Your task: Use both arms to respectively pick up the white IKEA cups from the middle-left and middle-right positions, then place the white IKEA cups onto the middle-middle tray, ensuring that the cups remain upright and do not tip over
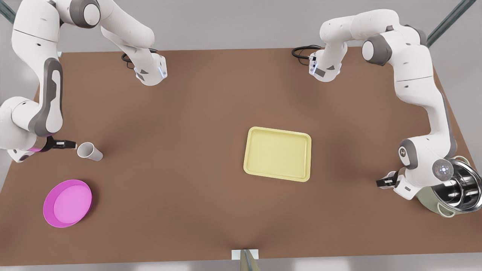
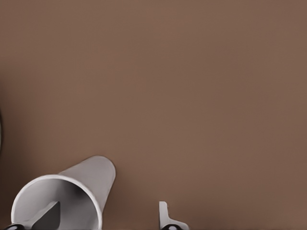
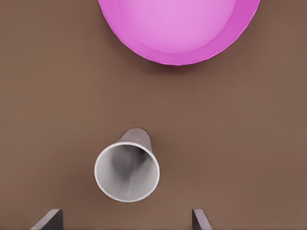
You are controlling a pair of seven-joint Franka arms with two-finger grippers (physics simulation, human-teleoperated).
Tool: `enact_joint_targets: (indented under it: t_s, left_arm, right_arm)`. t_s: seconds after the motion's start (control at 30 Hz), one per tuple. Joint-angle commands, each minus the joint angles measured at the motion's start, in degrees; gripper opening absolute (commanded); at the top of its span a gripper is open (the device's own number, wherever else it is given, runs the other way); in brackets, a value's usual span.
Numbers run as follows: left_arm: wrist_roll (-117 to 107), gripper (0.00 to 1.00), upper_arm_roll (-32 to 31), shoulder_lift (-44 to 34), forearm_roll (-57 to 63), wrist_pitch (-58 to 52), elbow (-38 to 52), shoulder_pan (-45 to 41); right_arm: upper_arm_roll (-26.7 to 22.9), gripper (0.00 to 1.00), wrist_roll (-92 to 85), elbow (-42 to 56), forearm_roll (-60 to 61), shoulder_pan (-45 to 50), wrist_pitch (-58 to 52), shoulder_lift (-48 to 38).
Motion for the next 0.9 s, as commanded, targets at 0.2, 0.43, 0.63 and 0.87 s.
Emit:
enact_joint_targets:
  t_s: [0.2, 0.43, 0.63, 0.87]
  left_arm:
    - [0.92, 0.53, 0.53, 2.04, -0.02, 0.90, 0.02, 0.93]
    - [0.48, 0.21, 0.53, 1.69, -0.46, 0.63, 0.20, 0.76]
    - [-5.50, 0.21, -3.67, -6.65, 2.27, -10.88, -0.15, -7.50]
    - [-38.19, 0.22, -19.07, -6.48, 8.68, -2.71, -6.65, -19.98]
  right_arm:
    - [-0.18, 1.00, -11.28, -6.63, 0.59, -1.10, 18.73, 2.17]
    - [-0.09, 1.00, -11.72, -8.30, 0.59, -3.30, 19.34, 3.93]
    - [-0.09, 1.00, -11.72, -8.57, 2.17, -3.30, 19.43, 6.39]
    - [-0.09, 0.95, -11.72, -8.57, 2.35, -3.30, 20.40, 8.50]
